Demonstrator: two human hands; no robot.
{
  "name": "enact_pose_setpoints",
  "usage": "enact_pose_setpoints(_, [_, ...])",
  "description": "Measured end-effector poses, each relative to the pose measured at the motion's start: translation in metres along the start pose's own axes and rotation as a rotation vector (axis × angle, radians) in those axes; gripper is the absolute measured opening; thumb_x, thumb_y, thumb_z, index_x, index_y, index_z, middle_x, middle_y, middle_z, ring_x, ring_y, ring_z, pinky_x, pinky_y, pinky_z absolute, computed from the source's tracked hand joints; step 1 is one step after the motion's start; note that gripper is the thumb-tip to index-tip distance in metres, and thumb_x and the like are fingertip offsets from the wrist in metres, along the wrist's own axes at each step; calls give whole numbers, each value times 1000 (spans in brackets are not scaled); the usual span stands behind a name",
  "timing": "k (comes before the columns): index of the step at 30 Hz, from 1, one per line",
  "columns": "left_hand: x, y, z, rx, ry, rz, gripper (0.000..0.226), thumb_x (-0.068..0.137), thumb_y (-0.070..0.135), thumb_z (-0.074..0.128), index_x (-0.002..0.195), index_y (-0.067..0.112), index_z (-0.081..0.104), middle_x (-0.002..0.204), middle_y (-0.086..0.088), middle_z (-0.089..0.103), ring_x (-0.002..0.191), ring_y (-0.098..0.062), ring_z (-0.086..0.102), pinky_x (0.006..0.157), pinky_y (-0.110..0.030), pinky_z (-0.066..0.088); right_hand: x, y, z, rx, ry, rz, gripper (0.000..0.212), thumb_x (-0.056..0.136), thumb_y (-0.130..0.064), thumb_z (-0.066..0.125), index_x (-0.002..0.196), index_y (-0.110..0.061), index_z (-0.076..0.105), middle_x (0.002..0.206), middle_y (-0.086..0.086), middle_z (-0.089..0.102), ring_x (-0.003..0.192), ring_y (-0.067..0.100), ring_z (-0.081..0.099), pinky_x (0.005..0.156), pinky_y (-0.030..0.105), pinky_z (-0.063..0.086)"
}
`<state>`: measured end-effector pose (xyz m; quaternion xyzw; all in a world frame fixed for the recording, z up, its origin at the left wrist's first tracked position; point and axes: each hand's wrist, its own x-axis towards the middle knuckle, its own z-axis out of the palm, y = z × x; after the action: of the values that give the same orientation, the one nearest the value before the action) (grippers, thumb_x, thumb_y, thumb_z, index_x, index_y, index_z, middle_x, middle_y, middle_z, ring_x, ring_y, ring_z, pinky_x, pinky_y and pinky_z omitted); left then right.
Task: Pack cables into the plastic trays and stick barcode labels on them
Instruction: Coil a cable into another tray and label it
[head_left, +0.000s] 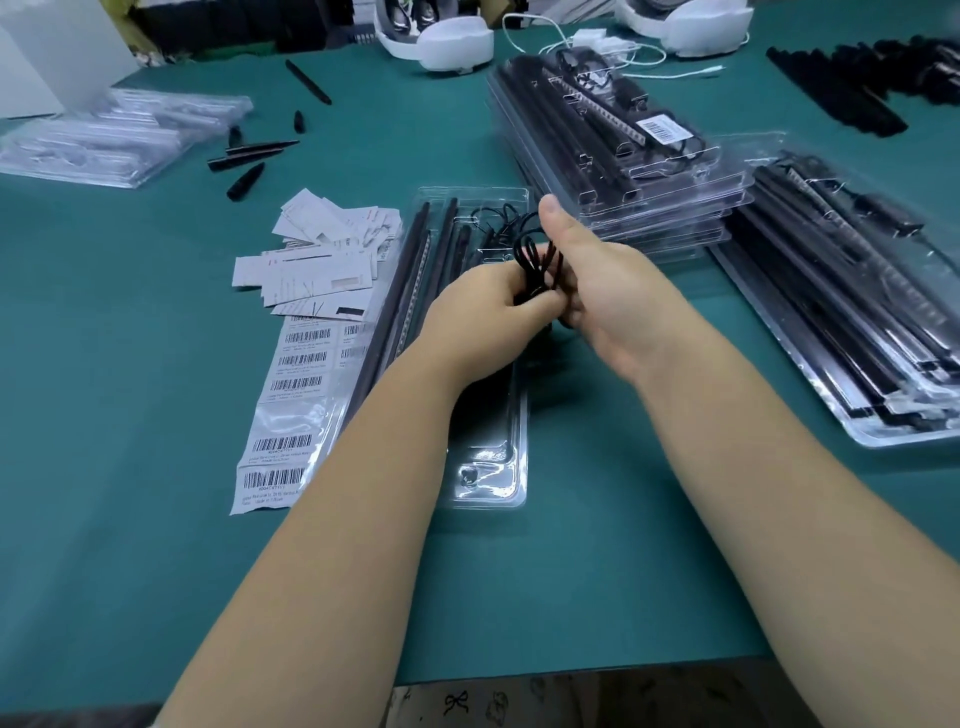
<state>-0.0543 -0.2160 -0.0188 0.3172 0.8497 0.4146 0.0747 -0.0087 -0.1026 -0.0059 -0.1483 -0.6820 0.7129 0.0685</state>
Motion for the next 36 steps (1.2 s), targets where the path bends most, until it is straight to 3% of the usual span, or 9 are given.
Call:
enact_pose_setpoints(2, [2,0,1,23,42,-36,20,71,40,49,61,23,53,52,14,55,52,-3,46,57,-32,39,-1,-7,-9,-151,-27,63,66,77,-68,47,92,-8,68,83,-1,66,77,15,61,80,33,49])
enact_pose_setpoints(5, [6,-2,2,73,99,-44,38,79,44,54,57,18,36,49,8,40,49,-9,37,52,-30,29,-5,-14,-28,-634,-47,27,33,94,-42,43,109,-19,62,99,-3,69,89,14,64,80,31,48])
enact_pose_setpoints(8, [8,-6,0,74,143,-37,50,91,41,58,56,18,31,44,9,35,41,-2,35,47,-26,26,-12,-14,-35,-1029,-171,4,25,88,-19,56,109,-30,66,105,-10,63,93,11,55,78,23,39])
enact_pose_setpoints(12, [8,-6,-2,31,107,-44,48,93,40,56,57,18,33,47,10,37,39,-1,34,43,-21,26,-15,-10,-37,-1225,-125,1,19,83,-26,69,101,-28,70,100,-7,67,86,13,56,65,23,38])
enact_pose_setpoints(17, [6,-6,-4,-10,53,-58,45,91,49,56,62,19,38,46,12,42,41,0,38,44,-17,29,-12,-15,-53,-912,-6,-96,10,73,-32,78,67,-33,69,69,-16,64,65,-2,55,54,19,38])
enact_pose_setpoints(26, [6,-8,-2,-93,-23,15,28,76,55,55,83,30,64,71,14,63,67,-4,57,74,-36,49,-13,-16,-39,6,-29,-97,17,78,10,66,81,-6,67,71,2,66,70,14,68,65,20,55])
enact_pose_setpoints(29, [4,-8,-3,-102,-45,64,3,76,51,59,78,51,62,70,26,65,68,6,59,74,-26,49,-13,-15,-36,57,-69,-103,16,81,13,59,85,-1,66,73,5,72,71,16,70,65,22,56])
enact_pose_setpoints(33, [4,-9,-2,-72,-46,31,20,71,56,61,77,38,67,69,17,66,68,-2,59,79,-35,51,-15,-15,-31,-81,-59,-104,16,82,8,60,88,-4,68,85,12,71,77,19,70,67,25,57])
enact_pose_setpoints(36, [2,-5,1,11,-14,35,19,77,54,56,80,36,65,69,10,64,69,-12,58,72,-36,50,-17,-22,-31,-232,65,-41,15,84,-15,56,77,-19,69,69,-3,70,66,10,67,50,20,50])
